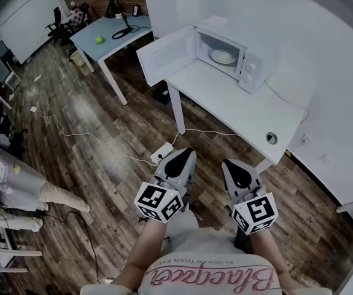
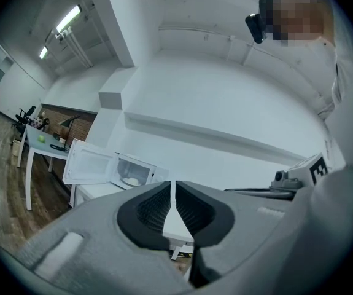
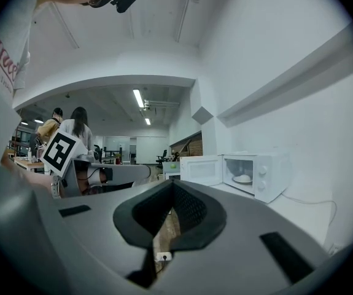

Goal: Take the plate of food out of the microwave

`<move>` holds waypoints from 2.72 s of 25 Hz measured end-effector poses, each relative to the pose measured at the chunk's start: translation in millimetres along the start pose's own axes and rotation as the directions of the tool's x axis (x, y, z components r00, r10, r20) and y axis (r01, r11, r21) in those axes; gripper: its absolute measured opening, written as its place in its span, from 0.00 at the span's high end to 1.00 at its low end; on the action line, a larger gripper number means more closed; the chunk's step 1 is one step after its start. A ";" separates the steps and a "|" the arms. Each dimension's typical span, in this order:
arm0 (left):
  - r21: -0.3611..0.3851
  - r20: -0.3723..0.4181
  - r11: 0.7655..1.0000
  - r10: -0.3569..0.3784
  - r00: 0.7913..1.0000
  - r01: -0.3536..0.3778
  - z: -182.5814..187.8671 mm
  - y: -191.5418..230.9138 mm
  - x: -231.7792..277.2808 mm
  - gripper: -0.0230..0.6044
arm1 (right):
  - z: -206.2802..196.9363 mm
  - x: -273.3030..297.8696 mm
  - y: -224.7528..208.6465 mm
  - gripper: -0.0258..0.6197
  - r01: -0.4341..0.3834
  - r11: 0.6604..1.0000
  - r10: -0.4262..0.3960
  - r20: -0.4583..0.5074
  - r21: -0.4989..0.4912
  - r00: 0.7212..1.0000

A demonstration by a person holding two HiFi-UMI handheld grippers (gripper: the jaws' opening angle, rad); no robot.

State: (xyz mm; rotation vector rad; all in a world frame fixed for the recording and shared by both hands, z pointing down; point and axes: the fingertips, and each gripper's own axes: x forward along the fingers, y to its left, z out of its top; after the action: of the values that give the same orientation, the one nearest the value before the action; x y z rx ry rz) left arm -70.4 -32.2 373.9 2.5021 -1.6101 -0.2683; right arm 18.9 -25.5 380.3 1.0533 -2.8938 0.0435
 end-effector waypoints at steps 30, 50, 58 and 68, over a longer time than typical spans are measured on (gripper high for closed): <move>-0.011 -0.016 0.982 -0.187 0.982 0.187 32.3 123.4 58.3 0.92 | 8.9 147.0 14.3 0.95 0.113 0.993 -0.114 -0.052 -0.021 0.992; -0.029 -0.061 0.980 -0.200 0.978 0.198 19.0 149.4 83.7 0.92 | -2.8 178.6 -9.8 0.95 0.143 0.990 -0.142 -0.073 0.015 0.987; -0.006 -0.061 0.980 -0.200 0.978 0.200 26.0 165.7 108.5 0.92 | -0.9 199.1 -33.9 0.95 0.160 0.987 -0.157 -0.068 0.031 0.985; -0.001 -0.062 0.977 -0.214 0.975 0.214 25.1 178.8 159.0 0.92 | 1.5 228.9 -79.1 0.95 0.172 0.984 -0.169 -0.066 0.039 0.983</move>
State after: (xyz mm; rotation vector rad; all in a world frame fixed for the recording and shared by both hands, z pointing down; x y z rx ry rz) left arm -169.6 -251.4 379.1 2.6619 -1.3214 -0.2098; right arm -105.3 -232.9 394.7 1.2789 -2.7484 0.1304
